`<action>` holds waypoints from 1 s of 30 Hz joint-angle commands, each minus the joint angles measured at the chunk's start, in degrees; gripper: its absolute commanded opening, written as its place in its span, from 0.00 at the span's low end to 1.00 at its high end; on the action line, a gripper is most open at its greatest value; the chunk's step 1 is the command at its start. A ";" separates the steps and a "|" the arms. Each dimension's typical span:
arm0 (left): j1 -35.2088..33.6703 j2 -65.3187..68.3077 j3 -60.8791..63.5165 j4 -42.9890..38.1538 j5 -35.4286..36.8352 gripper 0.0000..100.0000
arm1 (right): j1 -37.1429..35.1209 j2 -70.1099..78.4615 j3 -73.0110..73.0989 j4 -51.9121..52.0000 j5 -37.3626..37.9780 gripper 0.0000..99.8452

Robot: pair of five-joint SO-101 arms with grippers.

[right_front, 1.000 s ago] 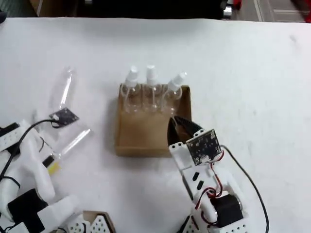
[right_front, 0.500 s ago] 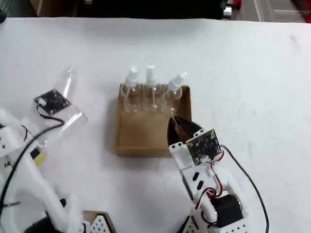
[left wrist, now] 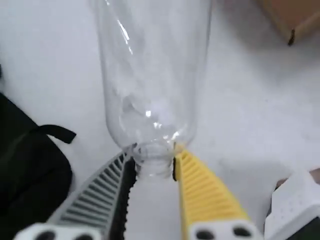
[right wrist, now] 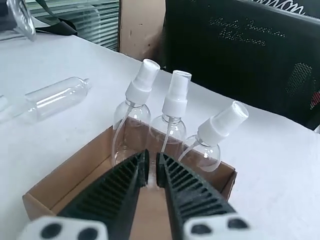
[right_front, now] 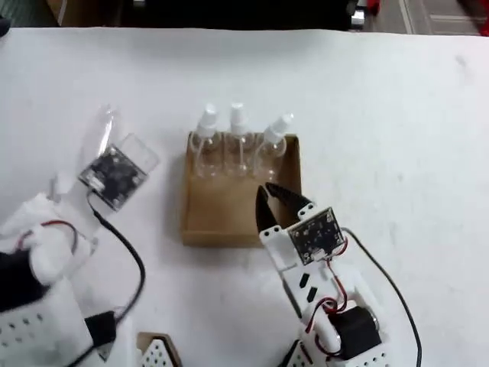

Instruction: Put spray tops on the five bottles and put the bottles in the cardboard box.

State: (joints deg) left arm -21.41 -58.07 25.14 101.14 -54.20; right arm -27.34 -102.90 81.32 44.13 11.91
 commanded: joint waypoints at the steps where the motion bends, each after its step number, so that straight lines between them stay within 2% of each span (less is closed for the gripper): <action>1: 10.24 -2.59 -3.34 0.97 6.86 0.03 | 0.92 -0.31 -4.22 2.24 0.00 0.02; 6: 22.64 -2.86 -3.34 0.97 13.01 0.03 | 0.84 -0.31 -13.98 12.00 -6.51 0.02; 12: 34.95 -2.95 -3.34 0.97 18.11 0.03 | 0.84 -0.31 -15.82 10.77 -6.51 0.02; 16: 38.64 -2.95 -3.34 0.88 19.43 0.03 | 0.84 -0.31 -18.90 10.59 -6.51 0.02; 21: 42.77 -2.59 -0.62 0.00 19.16 0.03 | 0.84 -0.31 -27.25 17.27 -6.77 0.02; 25: 46.99 -2.59 6.77 -5.27 19.34 0.03 | 0.84 -0.31 -27.78 17.98 -6.77 0.02; 30: 47.16 -2.59 12.31 -13.01 19.43 0.03 | 1.01 -0.66 -31.21 19.65 -6.77 0.02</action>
State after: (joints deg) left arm 24.92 -60.35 36.84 92.44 -35.47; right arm -26.73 -102.99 53.80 62.51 5.58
